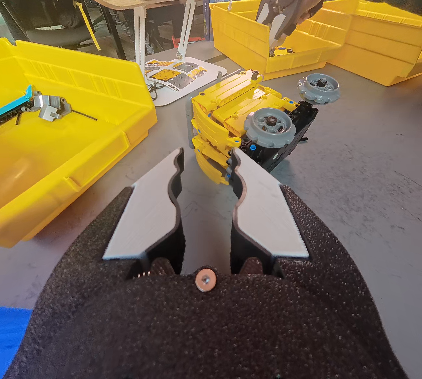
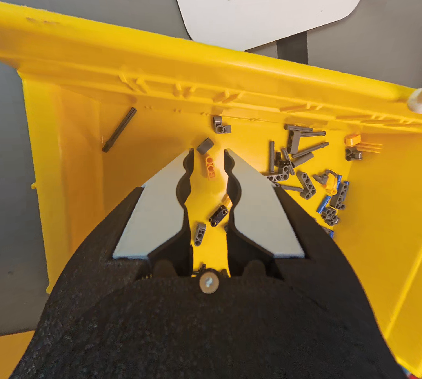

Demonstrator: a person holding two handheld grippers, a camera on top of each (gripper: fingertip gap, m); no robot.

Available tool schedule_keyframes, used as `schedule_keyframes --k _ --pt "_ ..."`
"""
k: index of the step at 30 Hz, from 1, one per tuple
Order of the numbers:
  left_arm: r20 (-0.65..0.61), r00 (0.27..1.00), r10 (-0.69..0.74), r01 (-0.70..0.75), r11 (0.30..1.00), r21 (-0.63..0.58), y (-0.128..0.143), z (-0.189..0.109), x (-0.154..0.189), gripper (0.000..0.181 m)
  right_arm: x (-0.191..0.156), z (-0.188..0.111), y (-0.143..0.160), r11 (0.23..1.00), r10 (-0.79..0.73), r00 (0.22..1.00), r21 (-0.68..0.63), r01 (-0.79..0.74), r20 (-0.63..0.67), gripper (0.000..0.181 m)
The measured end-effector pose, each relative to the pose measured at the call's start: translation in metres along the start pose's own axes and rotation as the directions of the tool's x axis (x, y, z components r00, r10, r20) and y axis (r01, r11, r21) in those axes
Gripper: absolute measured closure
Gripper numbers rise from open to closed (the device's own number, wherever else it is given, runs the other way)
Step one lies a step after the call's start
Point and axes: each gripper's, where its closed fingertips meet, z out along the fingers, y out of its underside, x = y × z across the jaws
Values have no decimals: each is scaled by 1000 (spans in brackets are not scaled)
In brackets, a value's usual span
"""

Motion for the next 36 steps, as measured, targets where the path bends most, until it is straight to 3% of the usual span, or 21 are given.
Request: schedule_keyframes --k 2,5,9,13,16,20,25,36 --pt "0 1000 -2 2 1000 1 0 0 0 141 -5 7 3 1000 29 999 -9 -29 45 158" --pt "-3 1000 -4 4 1000 0 0 0 0 141 -9 5 12 999 25 996 -45 -22 80 181" --pt "-9 1000 -7 7 1000 -3 1 0 0 141 -6 -7 34 990 46 993 -136 -31 108 181" --pt "-12 1000 -8 7 1000 -6 1 1 1 141 24 -26 29 992 104 995 -66 -103 9 167" --pt "-11 1000 -10 10 1000 -7 1 1 1 141 56 -37 24 986 164 980 5 -164 -113 165" --pt "-9 1000 -12 12 1000 -9 2 1 0 141 87 -41 32 978 205 944 7 -210 -260 166" --pt "-7 1000 -14 14 1000 -14 3 1 0 141 78 -29 23 981 192 959 33 -189 -208 171" --pt "-9 1000 -29 29 1000 -13 3 1 -1 141 60 9 23 983 169 984 -62 -172 -64 174"
